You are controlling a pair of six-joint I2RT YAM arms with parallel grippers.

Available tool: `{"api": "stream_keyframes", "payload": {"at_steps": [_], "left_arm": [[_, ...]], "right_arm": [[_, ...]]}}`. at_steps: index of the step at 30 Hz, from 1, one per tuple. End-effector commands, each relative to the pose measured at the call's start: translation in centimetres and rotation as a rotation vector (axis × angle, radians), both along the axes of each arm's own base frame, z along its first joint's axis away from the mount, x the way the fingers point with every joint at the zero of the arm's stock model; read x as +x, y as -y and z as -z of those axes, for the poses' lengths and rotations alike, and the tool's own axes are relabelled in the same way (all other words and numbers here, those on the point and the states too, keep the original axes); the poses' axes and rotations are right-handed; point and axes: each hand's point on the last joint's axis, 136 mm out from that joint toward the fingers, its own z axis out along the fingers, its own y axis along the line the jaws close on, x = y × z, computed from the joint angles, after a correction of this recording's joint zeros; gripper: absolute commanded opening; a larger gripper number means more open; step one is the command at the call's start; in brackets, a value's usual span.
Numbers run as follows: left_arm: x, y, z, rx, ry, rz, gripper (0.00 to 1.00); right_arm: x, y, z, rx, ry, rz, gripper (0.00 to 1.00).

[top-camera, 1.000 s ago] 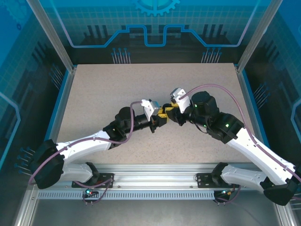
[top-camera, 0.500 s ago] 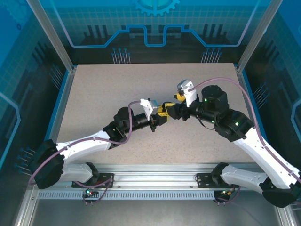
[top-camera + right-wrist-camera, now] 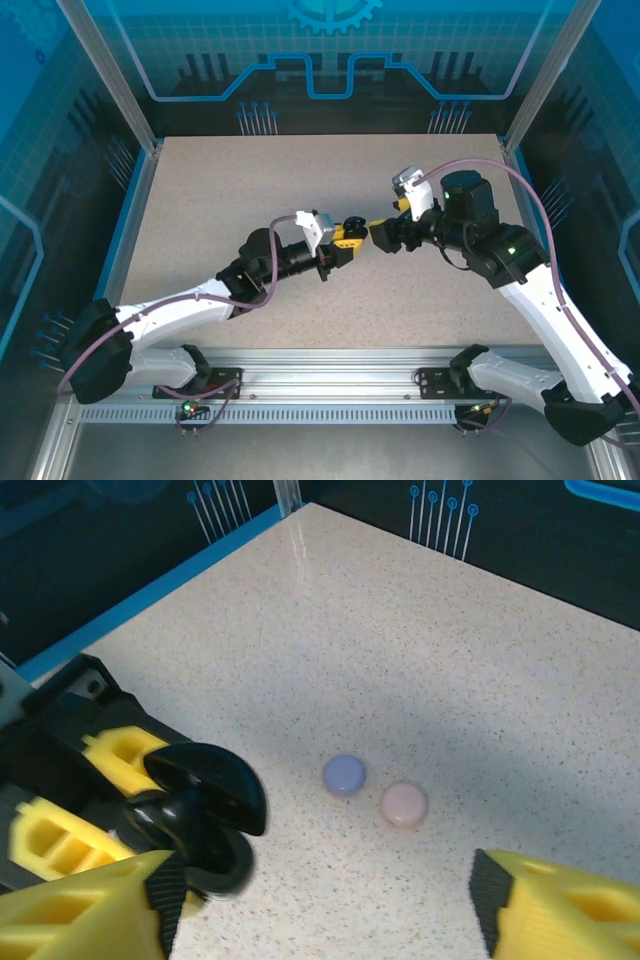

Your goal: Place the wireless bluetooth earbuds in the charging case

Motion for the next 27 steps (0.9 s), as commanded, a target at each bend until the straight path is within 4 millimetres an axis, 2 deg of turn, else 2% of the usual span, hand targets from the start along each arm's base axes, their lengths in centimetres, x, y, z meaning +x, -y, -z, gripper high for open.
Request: {"api": "stream_keyframes", "payload": {"at_steps": [1, 4, 8, 12, 15, 20, 25, 27], "left_arm": [[-1.7, -0.2, -1.9, -0.045, 0.078, 0.063, 0.00], [-1.9, -0.1, -2.0, -0.047, 0.083, 0.073, 0.00], [-2.0, -0.1, -2.2, -0.050, 0.087, 0.076, 0.00], [-2.1, 0.0, -2.3, -0.045, 0.100, 0.086, 0.00], [-2.2, 0.0, -2.3, -0.043, 0.103, 0.091, 0.00], [-2.2, 0.0, -2.5, -0.049, 0.107, 0.090, 0.00], [-2.2, 0.1, -2.6, -0.050, 0.115, 0.093, 0.00], [-2.2, 0.1, -2.7, -0.051, 0.119, 0.095, 0.00]], "right_arm": [[-0.9, 0.2, -2.0, 0.044, 0.020, -0.085, 0.86], [-1.3, 0.2, -2.0, 0.063, 0.019, -0.138, 0.92], [-2.1, -0.6, -1.4, 0.089, -0.005, -0.207, 0.93], [-2.7, -1.2, -2.4, 0.131, 0.027, -0.247, 0.91], [-2.2, -0.8, -2.7, 0.106, 0.024, -0.219, 0.92], [-2.1, -0.7, -1.8, 0.093, -0.014, -0.212, 0.91], [-1.5, -1.2, -1.2, 0.144, -0.059, -0.195, 0.91], [-1.4, -2.0, -1.8, 0.217, -0.086, -0.219, 0.90]]}}
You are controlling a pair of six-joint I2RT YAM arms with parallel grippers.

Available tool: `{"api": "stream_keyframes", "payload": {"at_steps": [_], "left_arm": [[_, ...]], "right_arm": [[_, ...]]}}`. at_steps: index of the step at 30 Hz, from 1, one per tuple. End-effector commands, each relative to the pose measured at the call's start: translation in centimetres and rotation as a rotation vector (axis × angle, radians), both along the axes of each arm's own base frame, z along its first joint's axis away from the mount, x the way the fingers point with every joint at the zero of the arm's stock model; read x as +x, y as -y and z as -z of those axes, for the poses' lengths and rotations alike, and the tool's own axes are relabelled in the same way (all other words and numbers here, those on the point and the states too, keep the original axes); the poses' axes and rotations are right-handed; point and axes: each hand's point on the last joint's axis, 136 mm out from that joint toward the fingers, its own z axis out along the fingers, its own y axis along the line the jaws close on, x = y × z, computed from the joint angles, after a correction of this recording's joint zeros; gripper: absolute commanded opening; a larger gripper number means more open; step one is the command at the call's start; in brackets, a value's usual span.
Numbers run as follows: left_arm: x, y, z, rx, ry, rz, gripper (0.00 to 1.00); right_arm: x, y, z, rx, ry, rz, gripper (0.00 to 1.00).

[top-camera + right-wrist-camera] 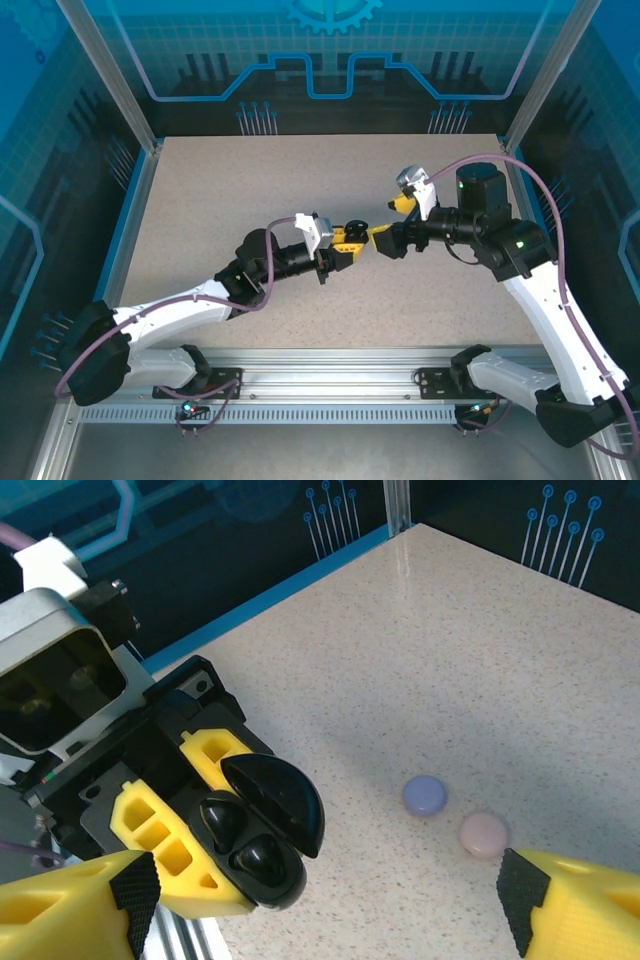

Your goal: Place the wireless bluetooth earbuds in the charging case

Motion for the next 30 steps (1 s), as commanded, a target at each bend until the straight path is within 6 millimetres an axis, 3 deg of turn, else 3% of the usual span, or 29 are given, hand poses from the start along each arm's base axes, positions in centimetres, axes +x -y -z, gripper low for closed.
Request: {"api": "stream_keyframes", "payload": {"at_steps": [1, 3, 10, 16, 22, 30], "left_arm": [[-0.9, -0.1, -1.8, -0.040, 0.070, 0.029, 0.00], [-0.9, -0.1, -1.9, -0.043, 0.072, 0.027, 0.00], [-0.8, -0.2, -2.0, -0.045, 0.072, 0.021, 0.00], [-0.6, -0.1, -1.7, -0.038, 0.063, 0.014, 0.00], [-0.3, 0.0, -1.1, -0.024, 0.042, 0.007, 0.00], [-0.1, 0.0, -0.5, -0.011, 0.029, -0.003, 0.00]], "right_arm": [[0.3, -1.3, -0.7, 0.126, -0.082, -0.045, 0.90], [-0.2, -2.1, -1.0, 0.173, -0.132, -0.093, 0.91], [-1.5, -3.3, 1.3, 0.174, -0.273, -0.162, 0.88], [-3.1, -4.5, 0.6, 0.180, -0.253, -0.236, 0.81], [-3.3, -4.2, -0.5, 0.175, -0.187, -0.231, 0.73], [-3.7, -3.3, -0.2, 0.143, -0.137, -0.193, 0.71]]}}
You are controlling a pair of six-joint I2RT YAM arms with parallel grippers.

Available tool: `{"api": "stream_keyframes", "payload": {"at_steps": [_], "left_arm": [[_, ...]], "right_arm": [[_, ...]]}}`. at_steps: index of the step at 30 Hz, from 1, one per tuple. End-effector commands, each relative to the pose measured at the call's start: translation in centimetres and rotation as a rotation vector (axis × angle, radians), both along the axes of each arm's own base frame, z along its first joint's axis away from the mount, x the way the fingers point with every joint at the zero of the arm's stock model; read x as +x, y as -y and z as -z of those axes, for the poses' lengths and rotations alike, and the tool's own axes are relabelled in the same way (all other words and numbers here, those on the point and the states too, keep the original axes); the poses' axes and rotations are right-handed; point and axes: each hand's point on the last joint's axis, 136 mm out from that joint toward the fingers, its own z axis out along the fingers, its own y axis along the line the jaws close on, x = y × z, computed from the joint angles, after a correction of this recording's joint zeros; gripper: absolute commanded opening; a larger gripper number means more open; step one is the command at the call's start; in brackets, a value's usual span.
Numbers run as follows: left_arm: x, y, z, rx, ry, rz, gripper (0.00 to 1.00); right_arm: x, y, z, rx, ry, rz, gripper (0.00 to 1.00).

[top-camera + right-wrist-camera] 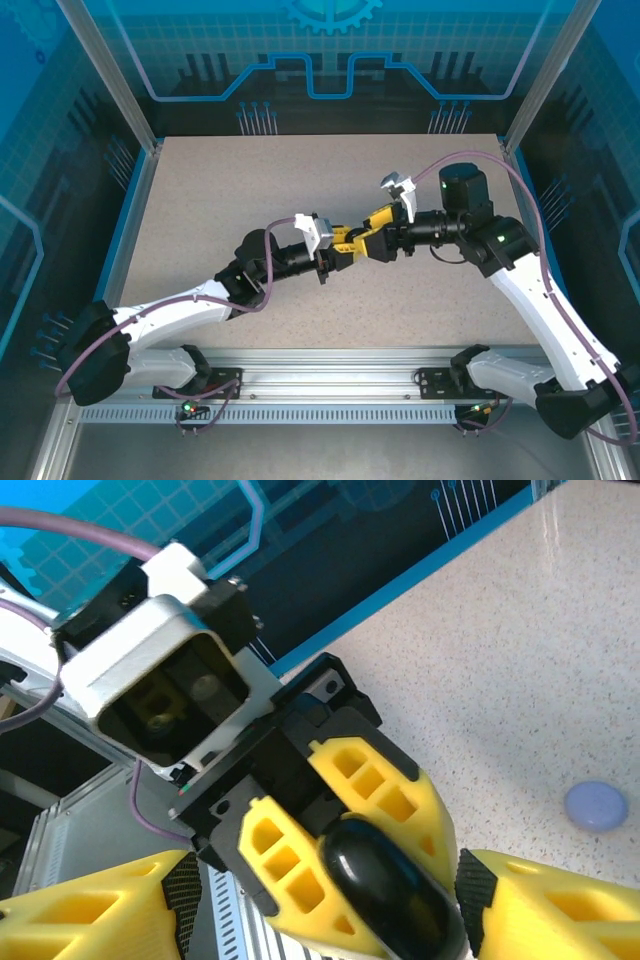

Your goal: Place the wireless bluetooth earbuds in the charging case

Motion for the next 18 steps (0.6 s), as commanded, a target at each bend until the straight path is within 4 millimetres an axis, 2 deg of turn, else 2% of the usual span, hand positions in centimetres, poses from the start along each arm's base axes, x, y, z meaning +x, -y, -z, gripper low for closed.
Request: {"api": "stream_keyframes", "payload": {"at_steps": [1, 5, 9, 11, 15, 18], "left_arm": [[0.0, 0.0, -0.1, -0.001, 0.015, -0.005, 0.00], [0.0, 0.0, -0.1, -0.002, 0.010, -0.004, 0.00], [0.4, -0.1, 1.0, 0.022, -0.049, -0.027, 0.00], [0.8, -0.1, 2.6, 0.049, -0.127, -0.042, 0.00], [1.2, -0.2, 7.7, 0.101, -0.349, -0.072, 0.00], [1.3, 0.0, 11.8, 0.140, -0.535, -0.084, 0.00]], "right_arm": [[-0.8, 0.3, -0.1, -0.014, 0.038, 0.002, 0.71], [0.3, 1.2, 1.0, -0.090, 0.036, 0.078, 0.73], [2.9, 4.7, 2.3, -0.225, 0.062, 0.314, 0.78], [4.2, 7.1, 3.1, -0.283, 0.064, 0.458, 0.82], [5.7, 12.1, 6.3, -0.404, 0.011, 0.712, 0.89], [5.8, 14.0, 8.4, -0.422, -0.067, 0.784, 0.89]]}}
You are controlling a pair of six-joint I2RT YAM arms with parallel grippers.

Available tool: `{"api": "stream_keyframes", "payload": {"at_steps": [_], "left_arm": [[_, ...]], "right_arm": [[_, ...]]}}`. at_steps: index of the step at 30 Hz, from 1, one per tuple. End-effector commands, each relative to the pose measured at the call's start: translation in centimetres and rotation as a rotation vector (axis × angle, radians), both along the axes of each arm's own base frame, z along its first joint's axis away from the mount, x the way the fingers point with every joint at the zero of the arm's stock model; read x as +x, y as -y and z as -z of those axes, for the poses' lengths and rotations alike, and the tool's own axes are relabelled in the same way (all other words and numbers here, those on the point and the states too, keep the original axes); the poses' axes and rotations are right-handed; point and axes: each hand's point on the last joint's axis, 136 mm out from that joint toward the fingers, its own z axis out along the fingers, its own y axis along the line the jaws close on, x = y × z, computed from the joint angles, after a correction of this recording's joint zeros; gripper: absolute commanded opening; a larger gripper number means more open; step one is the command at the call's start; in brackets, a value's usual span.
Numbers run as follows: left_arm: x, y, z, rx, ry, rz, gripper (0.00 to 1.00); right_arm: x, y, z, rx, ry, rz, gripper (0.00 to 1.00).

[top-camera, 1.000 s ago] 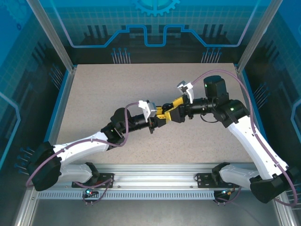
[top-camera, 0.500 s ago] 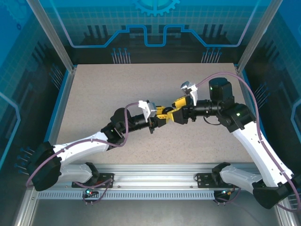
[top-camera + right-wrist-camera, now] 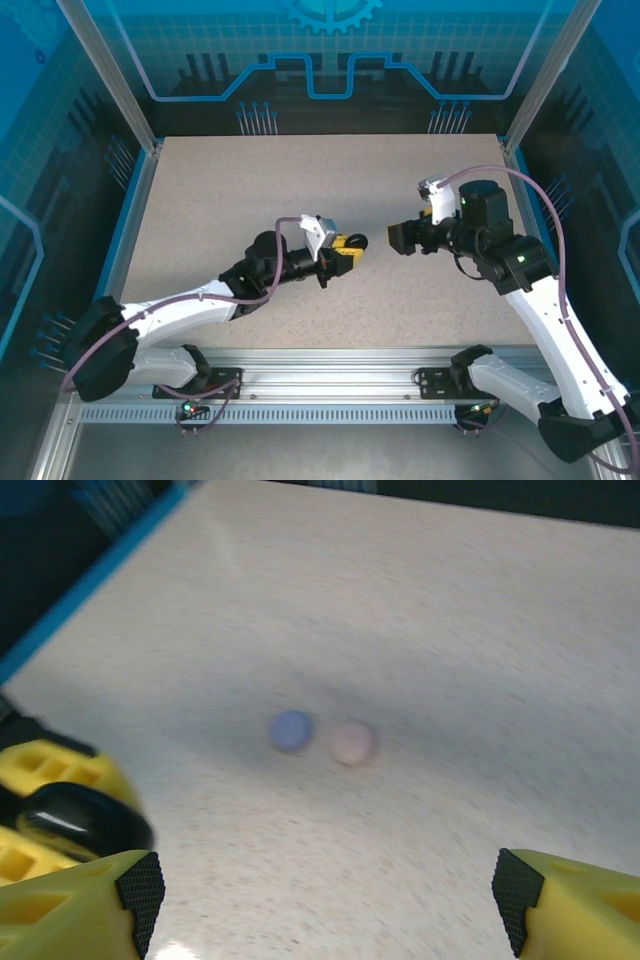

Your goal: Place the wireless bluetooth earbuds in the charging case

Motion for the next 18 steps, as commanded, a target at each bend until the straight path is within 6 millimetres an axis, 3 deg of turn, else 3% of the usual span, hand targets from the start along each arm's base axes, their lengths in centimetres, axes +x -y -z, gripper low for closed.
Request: {"api": "stream_keyframes", "payload": {"at_steps": [1, 7, 18], "left_arm": [[0.0, 0.0, 6.8, 0.084, -0.303, -0.038, 0.00], [0.5, 0.4, 15.0, 0.263, -0.604, -0.104, 0.00], [1.1, 0.7, 20.6, 0.469, -0.822, -0.164, 0.03]], "right_arm": [[0.5, 3.9, 3.4, -0.057, -0.097, 0.193, 0.89], [0.8, 5.6, 5.6, -0.050, -0.167, 0.252, 0.90], [0.0, 6.6, 7.0, -0.074, -0.210, 0.268, 0.89]]}}
